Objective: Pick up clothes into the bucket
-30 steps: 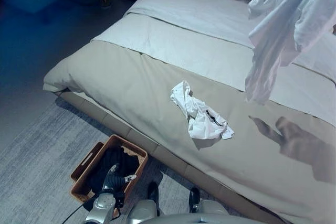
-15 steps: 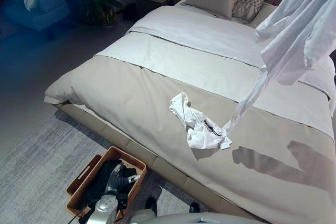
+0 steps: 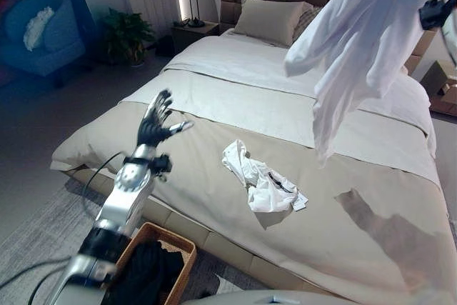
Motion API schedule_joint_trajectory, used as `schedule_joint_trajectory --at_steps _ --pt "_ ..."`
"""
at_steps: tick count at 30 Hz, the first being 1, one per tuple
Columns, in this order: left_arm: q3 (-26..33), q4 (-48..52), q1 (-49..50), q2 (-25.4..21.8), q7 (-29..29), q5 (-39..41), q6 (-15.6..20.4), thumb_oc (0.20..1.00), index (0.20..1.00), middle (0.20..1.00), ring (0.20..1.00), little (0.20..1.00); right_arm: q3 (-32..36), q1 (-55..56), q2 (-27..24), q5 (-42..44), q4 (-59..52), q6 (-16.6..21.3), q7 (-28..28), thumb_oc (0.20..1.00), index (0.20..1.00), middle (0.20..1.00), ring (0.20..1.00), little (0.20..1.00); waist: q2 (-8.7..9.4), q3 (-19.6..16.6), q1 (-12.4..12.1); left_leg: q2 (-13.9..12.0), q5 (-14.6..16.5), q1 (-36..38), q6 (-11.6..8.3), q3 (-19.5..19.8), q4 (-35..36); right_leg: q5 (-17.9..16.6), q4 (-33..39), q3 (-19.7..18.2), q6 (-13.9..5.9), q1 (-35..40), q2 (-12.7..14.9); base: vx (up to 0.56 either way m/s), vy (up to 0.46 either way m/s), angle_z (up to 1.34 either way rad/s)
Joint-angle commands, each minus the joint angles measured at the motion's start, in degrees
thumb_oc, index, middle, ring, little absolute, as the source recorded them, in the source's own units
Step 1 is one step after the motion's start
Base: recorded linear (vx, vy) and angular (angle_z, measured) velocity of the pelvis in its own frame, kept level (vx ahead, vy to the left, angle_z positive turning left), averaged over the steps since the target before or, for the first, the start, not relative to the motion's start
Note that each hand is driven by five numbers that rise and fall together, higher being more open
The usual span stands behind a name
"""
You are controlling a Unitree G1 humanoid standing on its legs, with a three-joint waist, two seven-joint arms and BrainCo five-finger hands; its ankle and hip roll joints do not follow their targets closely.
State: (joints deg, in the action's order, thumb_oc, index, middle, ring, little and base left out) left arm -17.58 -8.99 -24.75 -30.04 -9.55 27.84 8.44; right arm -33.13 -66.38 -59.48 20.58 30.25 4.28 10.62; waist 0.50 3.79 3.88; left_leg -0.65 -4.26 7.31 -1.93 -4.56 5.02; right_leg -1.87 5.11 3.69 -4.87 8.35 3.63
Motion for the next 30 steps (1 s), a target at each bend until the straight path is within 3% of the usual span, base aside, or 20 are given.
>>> schedule_joint_trajectory --at_steps 1,8,17,25,30 --pt "-5.07 -3.25 -9.82 -1.69 -0.46 2.00 2.13 1.000 1.000 1.000 1.000 1.000 0.03 -0.81 -2.42 4.69 -3.48 1.21 -1.59 0.200 0.200 0.200 0.200 0.200 2.24 -3.26 -0.12 1.27 7.80 1.35 -0.50 2.09 -4.85 1.97 -6.78 1.07 -3.65 -2.89 3.35 -0.04 0.001 -0.01" --pt "-17.12 -8.84 -24.74 -1.45 0.97 3.13 0.75 1.000 1.000 1.000 1.000 1.000 -1.30 2.62 -1.67 8.04 -11.61 1.41 -4.73 0.200 0.200 0.200 0.200 0.200 1.17 -2.55 0.15 1.52 7.35 1.15 -0.42 2.08 -5.02 1.39 -6.79 1.22 -3.98 -2.97 3.77 -0.02 0.004 0.00" --pt "-20.66 -17.18 -30.88 6.86 -0.42 2.22 -0.44 1.000 1.000 1.000 1.000 1.000 -2.46 3.39 2.11 10.28 -19.50 2.72 -6.64 0.200 0.200 0.200 0.200 0.200 0.86 -1.26 0.55 2.02 7.10 0.77 -0.25 2.55 -5.61 1.21 -7.47 1.34 -3.95 -3.28 4.10 -0.02 0.004 0.00" --pt "-28.61 -14.26 -35.48 7.09 3.70 6.46 -1.47 1.000 1.000 1.000 1.000 1.000 -4.45 2.95 3.10 11.44 -24.49 3.33 -7.54 0.200 0.200 0.200 0.200 0.200 0.42 -0.90 0.60 2.29 7.19 0.46 -0.07 3.10 -6.08 1.14 -7.74 1.72 -4.03 -3.32 4.27 0.00 0.000 0.00" --pt "-29.92 -15.10 -37.27 9.02 3.88 6.32 -1.75 1.000 1.000 1.000 1.000 1.000 -4.49 2.56 3.78 11.40 -25.68 3.32 -7.41 0.200 0.200 0.200 0.200 0.200 0.39 -0.58 0.54 2.48 7.13 -0.01 -0.02 3.50 -6.44 1.24 -8.02 1.81 -4.04 -3.64 4.30 0.00 0.000 0.00"
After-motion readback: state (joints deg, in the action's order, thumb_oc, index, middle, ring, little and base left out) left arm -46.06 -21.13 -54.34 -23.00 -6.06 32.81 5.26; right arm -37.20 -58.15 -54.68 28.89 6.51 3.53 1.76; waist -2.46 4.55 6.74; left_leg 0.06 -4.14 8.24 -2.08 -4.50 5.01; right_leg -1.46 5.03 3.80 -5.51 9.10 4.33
